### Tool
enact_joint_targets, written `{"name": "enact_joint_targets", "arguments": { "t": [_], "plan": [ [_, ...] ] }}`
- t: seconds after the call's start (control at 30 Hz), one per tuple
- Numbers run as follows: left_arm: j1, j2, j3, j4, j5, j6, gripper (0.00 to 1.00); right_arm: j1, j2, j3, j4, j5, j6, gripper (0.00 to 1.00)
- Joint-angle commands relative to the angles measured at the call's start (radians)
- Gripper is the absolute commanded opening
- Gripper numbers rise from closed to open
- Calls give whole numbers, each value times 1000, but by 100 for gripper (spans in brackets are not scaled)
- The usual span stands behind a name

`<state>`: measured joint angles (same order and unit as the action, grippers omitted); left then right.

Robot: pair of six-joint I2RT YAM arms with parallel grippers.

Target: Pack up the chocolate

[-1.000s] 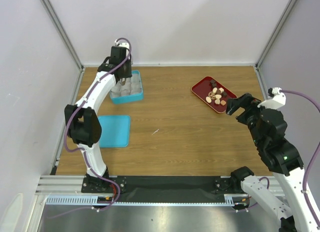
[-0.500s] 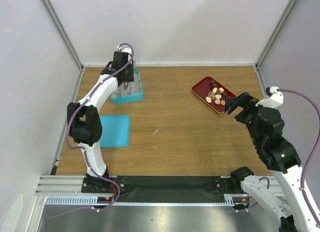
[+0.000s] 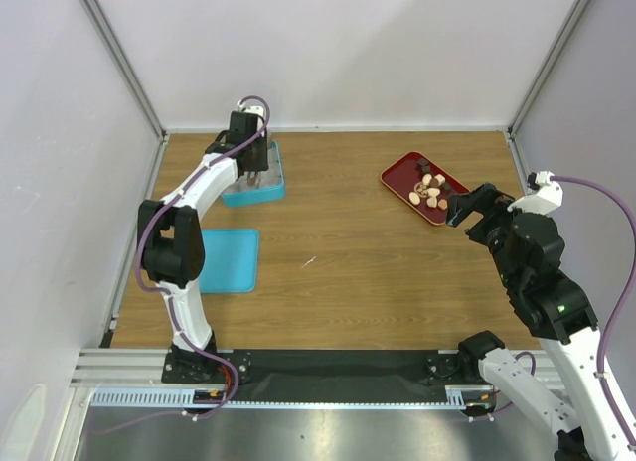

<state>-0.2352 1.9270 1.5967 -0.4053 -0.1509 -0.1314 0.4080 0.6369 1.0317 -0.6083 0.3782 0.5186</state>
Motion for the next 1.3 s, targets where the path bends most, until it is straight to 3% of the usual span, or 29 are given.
{"name": "enact_joint_targets", "arguments": {
  "t": [0.0, 0.73, 1.0, 1.27],
  "plan": [
    [0, -6, -4, 60, 8, -5, 38, -1, 0, 2, 35, 21, -19, 99],
    [0, -2, -14, 40, -6, -7, 47, -1, -9, 5, 42, 22, -29, 100],
    [-1, -51, 61, -10, 8, 22, 46, -3, -13, 8, 33, 22, -28, 100],
    [-111, -143, 160, -113, 27, 69, 45, -3, -31, 53, -8, 36, -23, 100]
  ]
}}
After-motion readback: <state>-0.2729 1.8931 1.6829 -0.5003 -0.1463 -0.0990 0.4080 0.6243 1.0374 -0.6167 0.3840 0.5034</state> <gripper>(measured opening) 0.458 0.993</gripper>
